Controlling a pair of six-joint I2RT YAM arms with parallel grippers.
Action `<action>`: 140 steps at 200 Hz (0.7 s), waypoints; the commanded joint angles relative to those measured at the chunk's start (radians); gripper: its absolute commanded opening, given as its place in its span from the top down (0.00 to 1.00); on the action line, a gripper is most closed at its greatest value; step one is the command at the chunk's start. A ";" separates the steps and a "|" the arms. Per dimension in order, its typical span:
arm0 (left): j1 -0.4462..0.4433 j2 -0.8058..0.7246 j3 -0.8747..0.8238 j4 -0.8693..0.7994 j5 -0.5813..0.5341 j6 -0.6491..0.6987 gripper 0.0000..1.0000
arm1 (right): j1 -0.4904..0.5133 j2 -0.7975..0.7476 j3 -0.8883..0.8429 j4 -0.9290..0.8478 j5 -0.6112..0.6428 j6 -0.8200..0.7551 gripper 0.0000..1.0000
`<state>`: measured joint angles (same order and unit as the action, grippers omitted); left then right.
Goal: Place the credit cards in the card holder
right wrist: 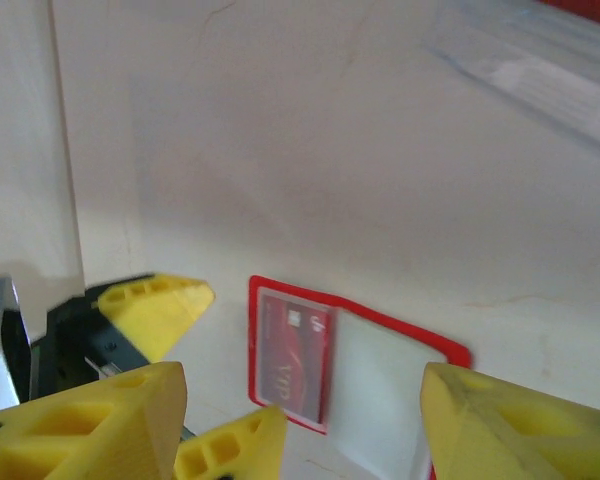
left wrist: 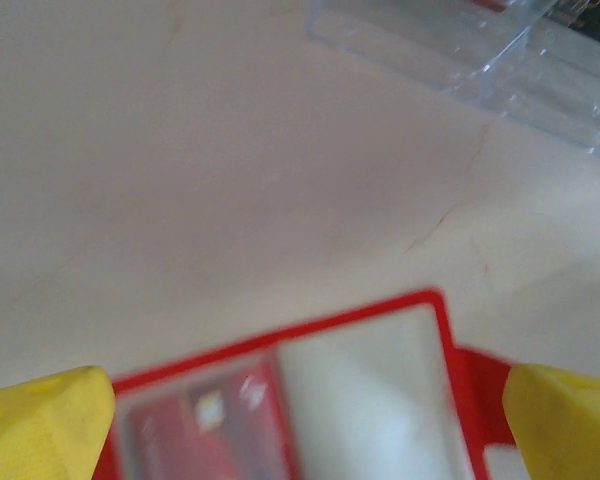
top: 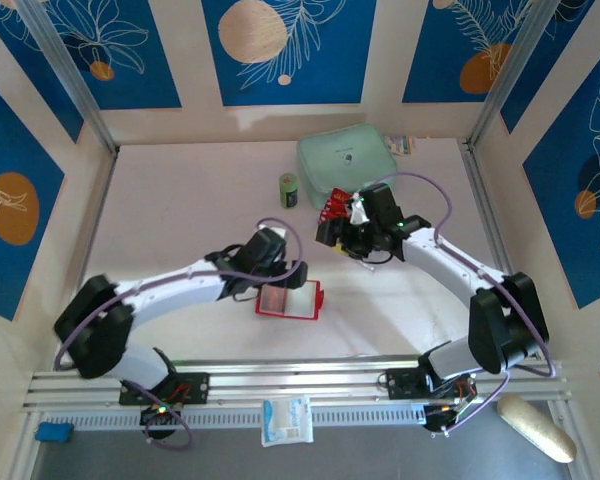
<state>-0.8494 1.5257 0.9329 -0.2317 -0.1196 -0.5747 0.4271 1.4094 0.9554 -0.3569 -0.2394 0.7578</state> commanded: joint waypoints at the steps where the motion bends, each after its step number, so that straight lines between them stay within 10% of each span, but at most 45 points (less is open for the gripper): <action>1: -0.010 0.066 0.049 -0.071 0.033 0.078 0.00 | -0.011 -0.052 -0.044 -0.054 -0.009 -0.034 0.37; 140: -0.010 -0.193 -0.233 0.029 -0.032 -0.060 0.00 | 0.332 0.159 -0.115 0.173 0.159 0.199 0.72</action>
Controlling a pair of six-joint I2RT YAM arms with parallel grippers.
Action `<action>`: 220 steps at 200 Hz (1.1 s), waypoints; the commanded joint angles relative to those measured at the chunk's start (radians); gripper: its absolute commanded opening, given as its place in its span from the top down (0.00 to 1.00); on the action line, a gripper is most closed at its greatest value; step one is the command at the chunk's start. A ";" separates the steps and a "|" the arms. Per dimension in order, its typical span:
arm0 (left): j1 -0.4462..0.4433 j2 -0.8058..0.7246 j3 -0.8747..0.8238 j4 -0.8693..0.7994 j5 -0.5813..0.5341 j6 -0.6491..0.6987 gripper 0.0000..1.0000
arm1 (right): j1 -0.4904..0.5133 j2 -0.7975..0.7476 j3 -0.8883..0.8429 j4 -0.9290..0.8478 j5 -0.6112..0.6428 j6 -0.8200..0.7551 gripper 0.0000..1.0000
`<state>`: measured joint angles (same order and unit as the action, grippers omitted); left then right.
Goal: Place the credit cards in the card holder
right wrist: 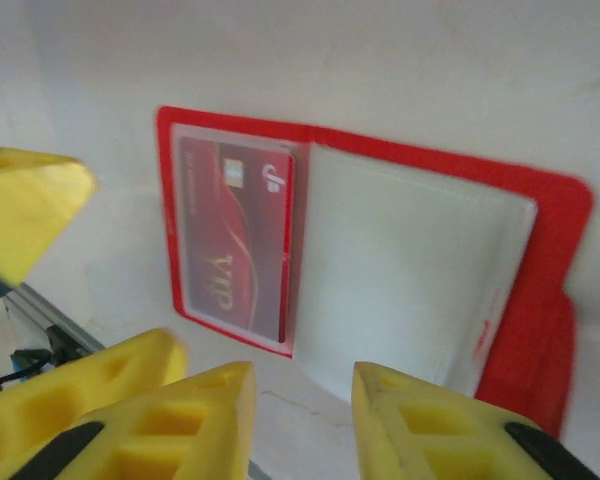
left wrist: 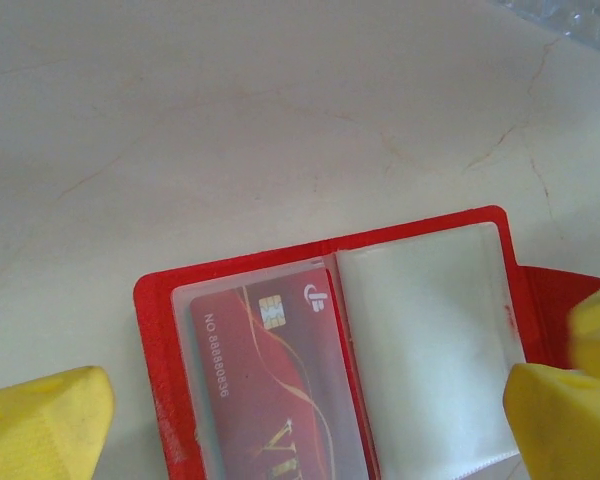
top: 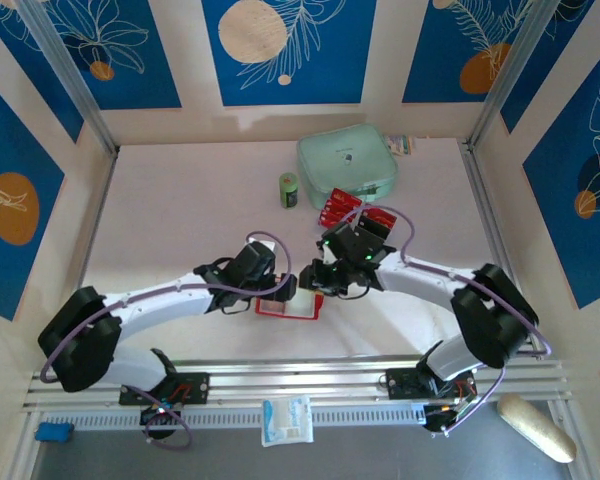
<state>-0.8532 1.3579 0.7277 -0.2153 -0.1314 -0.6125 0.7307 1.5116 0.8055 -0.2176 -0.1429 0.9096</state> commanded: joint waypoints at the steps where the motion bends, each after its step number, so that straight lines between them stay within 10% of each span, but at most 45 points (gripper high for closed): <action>1: -0.006 -0.026 -0.029 0.013 -0.019 -0.023 0.00 | 0.029 0.060 0.037 0.034 0.064 0.048 0.72; 220: -0.005 -0.010 -0.108 0.086 0.034 -0.038 0.00 | -0.008 0.208 0.071 0.157 -0.054 0.072 0.84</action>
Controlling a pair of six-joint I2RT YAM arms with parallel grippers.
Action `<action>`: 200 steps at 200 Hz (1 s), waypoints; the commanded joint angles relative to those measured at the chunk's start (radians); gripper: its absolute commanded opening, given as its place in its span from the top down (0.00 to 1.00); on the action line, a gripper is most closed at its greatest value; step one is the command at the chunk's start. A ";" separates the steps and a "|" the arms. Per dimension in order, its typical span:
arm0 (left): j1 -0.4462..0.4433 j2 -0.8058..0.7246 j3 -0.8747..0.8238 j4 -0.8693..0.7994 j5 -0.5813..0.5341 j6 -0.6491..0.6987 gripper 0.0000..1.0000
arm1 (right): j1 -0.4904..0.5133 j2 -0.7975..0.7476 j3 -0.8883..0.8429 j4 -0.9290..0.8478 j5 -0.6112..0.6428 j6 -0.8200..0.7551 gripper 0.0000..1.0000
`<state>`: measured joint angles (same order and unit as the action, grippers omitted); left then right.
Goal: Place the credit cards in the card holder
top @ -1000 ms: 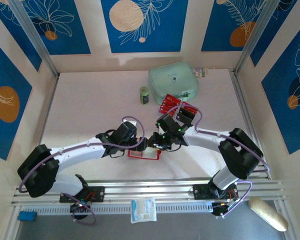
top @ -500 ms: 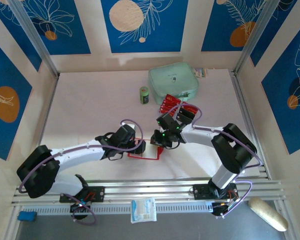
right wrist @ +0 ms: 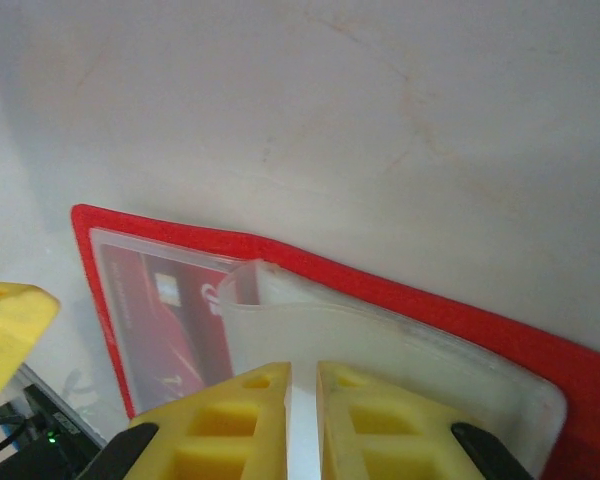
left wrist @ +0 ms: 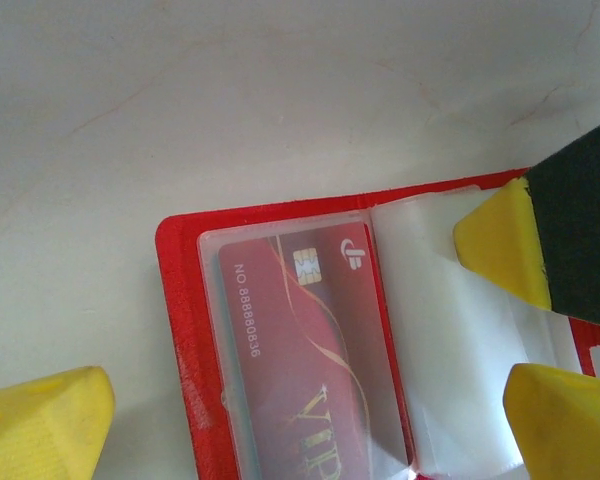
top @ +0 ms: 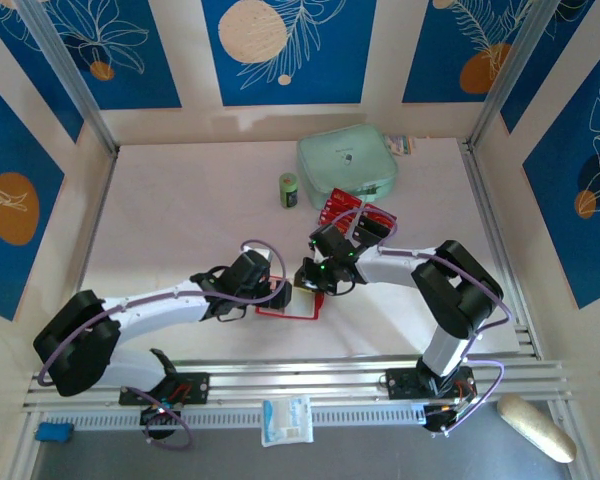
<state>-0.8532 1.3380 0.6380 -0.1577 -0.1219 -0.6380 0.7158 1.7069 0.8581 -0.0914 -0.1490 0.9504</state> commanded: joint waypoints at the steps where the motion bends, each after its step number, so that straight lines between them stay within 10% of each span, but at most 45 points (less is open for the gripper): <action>1: -0.005 0.010 -0.019 0.029 0.025 -0.012 0.00 | 0.007 0.013 0.018 0.031 -0.048 0.032 0.84; 200: -0.014 0.032 -0.048 0.088 0.052 -0.010 0.00 | -0.023 -0.019 0.030 -0.169 0.068 -0.120 0.86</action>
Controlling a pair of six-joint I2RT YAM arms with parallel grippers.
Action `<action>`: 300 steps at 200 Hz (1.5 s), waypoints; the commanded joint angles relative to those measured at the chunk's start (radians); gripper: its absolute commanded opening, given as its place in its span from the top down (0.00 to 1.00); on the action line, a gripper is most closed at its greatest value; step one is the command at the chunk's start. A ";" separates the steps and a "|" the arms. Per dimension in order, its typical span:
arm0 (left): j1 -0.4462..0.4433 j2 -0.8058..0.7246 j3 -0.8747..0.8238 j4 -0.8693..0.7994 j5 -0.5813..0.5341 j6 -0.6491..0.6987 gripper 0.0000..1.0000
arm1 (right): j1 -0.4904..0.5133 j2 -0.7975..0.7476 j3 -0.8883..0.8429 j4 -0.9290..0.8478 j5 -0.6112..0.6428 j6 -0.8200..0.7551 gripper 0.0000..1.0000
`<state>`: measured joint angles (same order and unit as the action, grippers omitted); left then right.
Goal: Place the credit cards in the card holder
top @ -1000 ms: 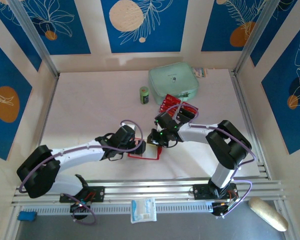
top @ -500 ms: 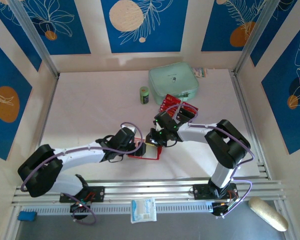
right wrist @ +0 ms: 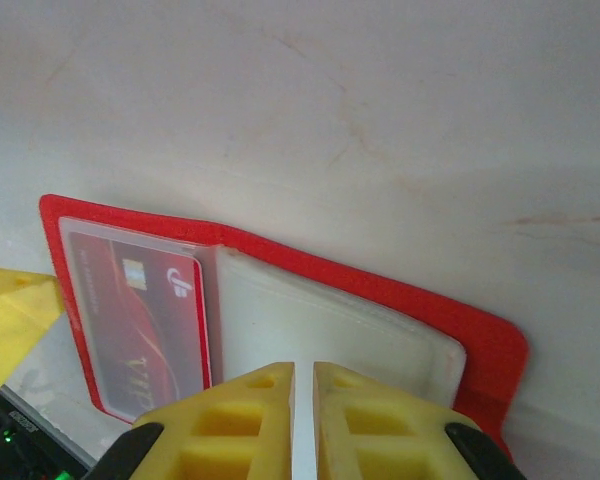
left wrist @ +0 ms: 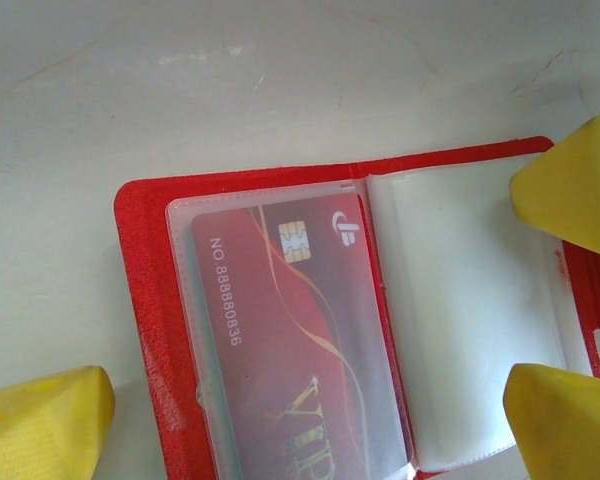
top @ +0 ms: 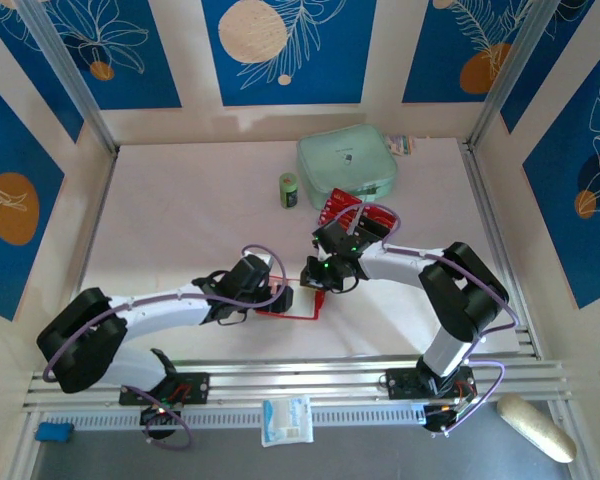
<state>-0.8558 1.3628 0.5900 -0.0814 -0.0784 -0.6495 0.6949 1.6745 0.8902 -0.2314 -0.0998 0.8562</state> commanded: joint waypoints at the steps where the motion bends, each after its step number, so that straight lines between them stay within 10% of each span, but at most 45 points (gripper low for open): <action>1: -0.011 0.008 -0.001 0.011 0.008 0.002 0.00 | -0.002 0.014 -0.002 -0.028 0.018 -0.025 0.86; 206: -0.026 0.081 -0.016 0.035 -0.004 0.008 0.03 | 0.016 0.067 0.011 0.105 -0.118 0.061 0.89; 300: -0.026 0.082 -0.039 0.057 -0.001 -0.001 0.17 | 0.000 -0.045 -0.085 0.129 -0.078 0.102 0.55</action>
<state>-0.8692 1.4181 0.5755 -0.0589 -0.1173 -0.6464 0.6933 1.6367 0.8410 -0.1112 -0.1833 0.9394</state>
